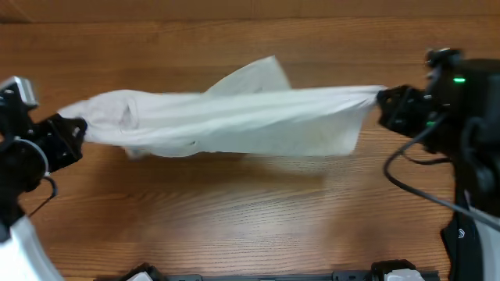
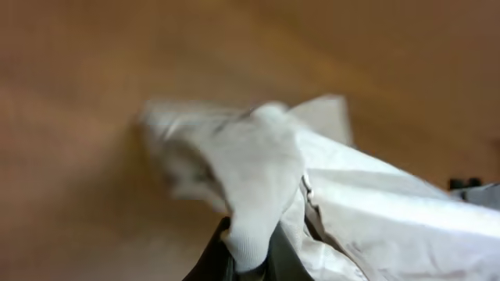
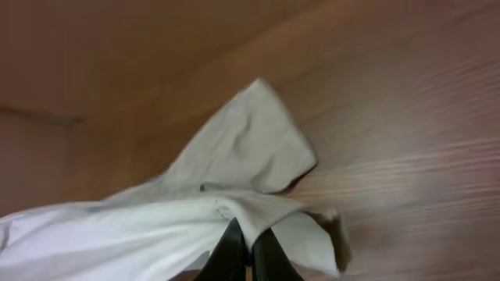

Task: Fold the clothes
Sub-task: 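Lift the pants with both grippers and stretch them apart in the air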

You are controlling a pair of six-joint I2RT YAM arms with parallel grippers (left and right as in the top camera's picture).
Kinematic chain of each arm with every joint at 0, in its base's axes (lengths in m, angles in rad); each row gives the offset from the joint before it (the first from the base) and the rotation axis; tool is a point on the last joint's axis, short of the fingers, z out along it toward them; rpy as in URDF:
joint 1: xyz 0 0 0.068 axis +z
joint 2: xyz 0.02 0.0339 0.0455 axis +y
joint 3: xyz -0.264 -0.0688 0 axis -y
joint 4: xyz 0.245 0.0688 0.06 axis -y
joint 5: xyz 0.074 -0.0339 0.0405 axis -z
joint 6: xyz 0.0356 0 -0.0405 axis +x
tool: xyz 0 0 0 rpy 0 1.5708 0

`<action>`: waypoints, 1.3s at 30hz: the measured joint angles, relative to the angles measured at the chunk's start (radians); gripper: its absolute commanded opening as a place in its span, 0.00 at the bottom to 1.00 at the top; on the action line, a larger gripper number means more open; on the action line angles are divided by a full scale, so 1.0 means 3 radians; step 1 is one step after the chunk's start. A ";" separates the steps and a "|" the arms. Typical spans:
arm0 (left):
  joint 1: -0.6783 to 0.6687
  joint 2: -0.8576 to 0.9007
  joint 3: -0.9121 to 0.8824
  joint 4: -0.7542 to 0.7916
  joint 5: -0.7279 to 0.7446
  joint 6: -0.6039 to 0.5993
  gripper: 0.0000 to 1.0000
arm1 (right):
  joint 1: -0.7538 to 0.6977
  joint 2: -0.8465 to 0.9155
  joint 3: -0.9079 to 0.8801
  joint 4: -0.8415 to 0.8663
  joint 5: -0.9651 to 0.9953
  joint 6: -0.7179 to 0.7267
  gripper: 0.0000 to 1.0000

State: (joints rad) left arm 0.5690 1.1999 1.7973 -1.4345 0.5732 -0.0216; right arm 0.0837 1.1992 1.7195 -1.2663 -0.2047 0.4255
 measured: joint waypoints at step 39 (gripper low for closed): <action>-0.0065 0.0134 0.1878 -0.0811 0.0862 0.0348 0.04 | -0.0125 0.0417 0.2178 -0.0969 0.0149 -0.0161 0.04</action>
State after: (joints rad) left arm 0.5495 1.2400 2.3608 -1.6779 0.8318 0.0830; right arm 0.0463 1.3243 2.3730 -1.5570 -0.1600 0.3771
